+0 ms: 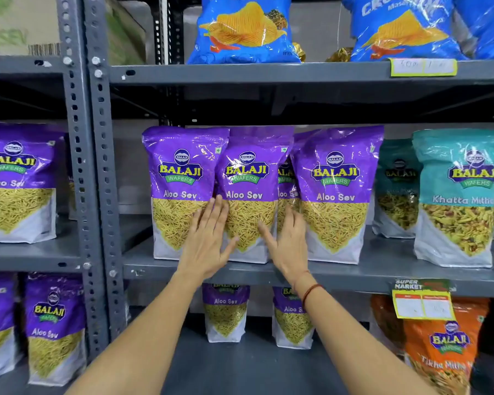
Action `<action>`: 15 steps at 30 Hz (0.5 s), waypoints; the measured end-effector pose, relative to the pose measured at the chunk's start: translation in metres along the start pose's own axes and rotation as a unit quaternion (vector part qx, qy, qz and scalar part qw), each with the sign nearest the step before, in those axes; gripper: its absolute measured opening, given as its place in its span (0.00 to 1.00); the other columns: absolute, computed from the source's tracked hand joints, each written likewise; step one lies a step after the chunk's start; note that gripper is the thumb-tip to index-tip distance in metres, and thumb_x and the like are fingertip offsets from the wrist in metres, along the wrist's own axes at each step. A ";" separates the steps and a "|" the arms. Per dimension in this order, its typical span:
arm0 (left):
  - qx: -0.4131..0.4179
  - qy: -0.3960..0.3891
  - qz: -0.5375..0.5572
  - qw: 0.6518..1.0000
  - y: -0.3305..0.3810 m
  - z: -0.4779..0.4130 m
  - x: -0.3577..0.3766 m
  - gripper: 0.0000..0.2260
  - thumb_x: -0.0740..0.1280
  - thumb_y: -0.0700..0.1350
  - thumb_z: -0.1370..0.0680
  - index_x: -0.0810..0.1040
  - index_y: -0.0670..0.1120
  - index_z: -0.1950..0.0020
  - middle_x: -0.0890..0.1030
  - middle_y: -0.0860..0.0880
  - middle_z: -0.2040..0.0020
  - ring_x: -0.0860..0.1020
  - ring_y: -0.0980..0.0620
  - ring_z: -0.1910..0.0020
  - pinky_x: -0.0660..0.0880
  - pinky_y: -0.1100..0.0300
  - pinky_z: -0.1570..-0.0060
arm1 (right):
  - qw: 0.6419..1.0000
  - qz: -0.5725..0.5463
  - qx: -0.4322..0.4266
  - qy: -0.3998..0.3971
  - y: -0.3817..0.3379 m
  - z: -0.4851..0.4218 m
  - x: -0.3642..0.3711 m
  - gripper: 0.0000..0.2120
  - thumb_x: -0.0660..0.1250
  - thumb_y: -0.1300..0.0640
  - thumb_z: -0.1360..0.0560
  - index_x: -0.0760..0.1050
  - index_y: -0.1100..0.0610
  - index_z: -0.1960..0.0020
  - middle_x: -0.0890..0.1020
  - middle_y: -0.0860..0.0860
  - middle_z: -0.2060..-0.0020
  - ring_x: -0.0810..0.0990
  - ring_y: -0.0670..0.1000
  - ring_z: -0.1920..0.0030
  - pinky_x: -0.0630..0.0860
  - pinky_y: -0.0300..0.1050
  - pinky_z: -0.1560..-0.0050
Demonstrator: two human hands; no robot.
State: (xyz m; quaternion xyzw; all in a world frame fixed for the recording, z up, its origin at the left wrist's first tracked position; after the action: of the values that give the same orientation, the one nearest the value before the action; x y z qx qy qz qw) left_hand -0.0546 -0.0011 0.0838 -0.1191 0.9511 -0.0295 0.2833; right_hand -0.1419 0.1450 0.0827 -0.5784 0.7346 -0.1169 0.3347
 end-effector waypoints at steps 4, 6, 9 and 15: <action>-0.006 -0.025 0.008 1.000 0.006 0.017 0.013 0.32 0.46 0.60 0.22 0.51 0.41 0.25 0.56 0.43 0.24 0.50 0.51 0.25 0.49 0.50 0.27 | 0.992 -0.093 0.072 -0.053 0.013 0.007 0.016 0.36 0.71 0.42 0.30 0.65 0.61 0.30 0.73 0.58 0.34 0.68 0.56 0.31 0.63 0.44 0.34; -0.015 -0.021 0.024 0.999 0.006 0.022 0.015 0.32 0.47 0.60 0.22 0.53 0.40 0.26 0.56 0.42 0.24 0.51 0.51 0.25 0.47 0.53 0.27 | 0.987 -0.114 0.089 -0.076 0.016 0.006 0.023 0.41 0.73 0.42 0.32 0.62 0.61 0.28 0.70 0.57 0.30 0.66 0.55 0.28 0.62 0.47 0.32; -0.025 -0.017 0.044 0.999 0.008 0.031 0.017 0.31 0.50 0.58 0.22 0.54 0.40 0.26 0.56 0.42 0.24 0.54 0.50 0.25 0.46 0.56 0.27 | 0.984 -0.111 0.104 -0.097 0.022 0.004 0.027 0.43 0.75 0.41 0.35 0.63 0.61 0.29 0.71 0.58 0.31 0.68 0.56 0.30 0.66 0.47 0.36; -0.043 -0.015 0.109 0.993 0.009 0.036 0.017 0.30 0.55 0.54 0.23 0.54 0.40 0.26 0.55 0.43 0.24 0.52 0.54 0.26 0.49 0.57 0.27 | 0.977 -0.089 0.134 -0.143 0.023 0.006 0.036 0.39 0.77 0.36 0.43 0.65 0.54 0.43 0.79 0.53 0.47 0.80 0.56 0.49 0.79 0.54 0.48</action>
State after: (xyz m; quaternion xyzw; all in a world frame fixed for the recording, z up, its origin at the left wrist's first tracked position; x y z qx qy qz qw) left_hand -0.0502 0.0036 0.0433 -0.0269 0.9544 0.0447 0.2938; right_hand -0.1598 0.1203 0.0525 -0.6023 0.6023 -0.1592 0.4992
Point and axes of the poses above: each hand's wrist, its own z-axis away from the middle knuckle, its own x-axis out of the palm, y = z × x, the point moved 10 cm from there along -z, towards the middle knuckle
